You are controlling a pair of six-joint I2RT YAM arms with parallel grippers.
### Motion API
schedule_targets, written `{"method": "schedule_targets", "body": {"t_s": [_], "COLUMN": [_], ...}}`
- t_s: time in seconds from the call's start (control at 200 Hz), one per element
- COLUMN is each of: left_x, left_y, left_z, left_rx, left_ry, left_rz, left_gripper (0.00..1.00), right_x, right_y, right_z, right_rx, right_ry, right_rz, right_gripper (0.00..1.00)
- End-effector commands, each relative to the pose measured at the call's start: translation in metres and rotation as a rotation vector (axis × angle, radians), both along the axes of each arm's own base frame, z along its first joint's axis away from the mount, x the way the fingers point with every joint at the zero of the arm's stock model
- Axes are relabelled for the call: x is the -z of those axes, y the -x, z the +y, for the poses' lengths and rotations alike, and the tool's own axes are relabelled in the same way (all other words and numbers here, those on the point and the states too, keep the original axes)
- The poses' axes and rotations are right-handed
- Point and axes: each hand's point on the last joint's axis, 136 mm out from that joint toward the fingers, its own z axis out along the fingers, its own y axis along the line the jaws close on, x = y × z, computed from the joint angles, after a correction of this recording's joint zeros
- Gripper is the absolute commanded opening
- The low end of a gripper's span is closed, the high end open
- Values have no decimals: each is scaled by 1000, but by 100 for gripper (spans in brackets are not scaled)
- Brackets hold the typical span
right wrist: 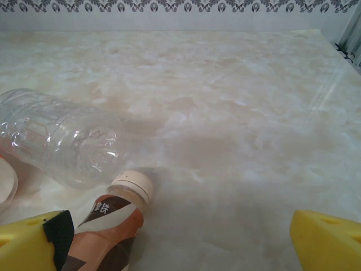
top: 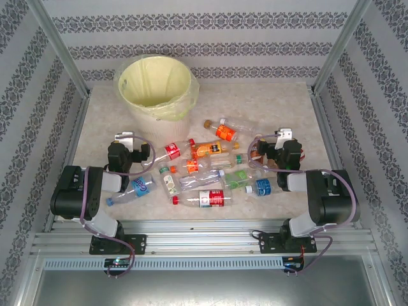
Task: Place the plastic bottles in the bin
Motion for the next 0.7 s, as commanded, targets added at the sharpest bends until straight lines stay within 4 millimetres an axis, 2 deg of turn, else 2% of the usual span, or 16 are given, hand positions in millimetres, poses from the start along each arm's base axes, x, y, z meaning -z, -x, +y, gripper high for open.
{"method": "schedule_targets", "body": {"t_s": [0.0, 0.694], "left_x": [-4, -6], "left_y": [-3, -1], "left_z": [3, 0], "left_rx": [-10, 11], "left_ry": [-1, 1], "left_rz": [-6, -27], "left_gripper": [100, 100], "right_x": [-10, -11], "right_y": [-5, -5], "right_z": [2, 1], "right_rx": [2, 3], "right_ry": [5, 8], "right_rz": [-31, -32], "right_gripper": [98, 98]}}
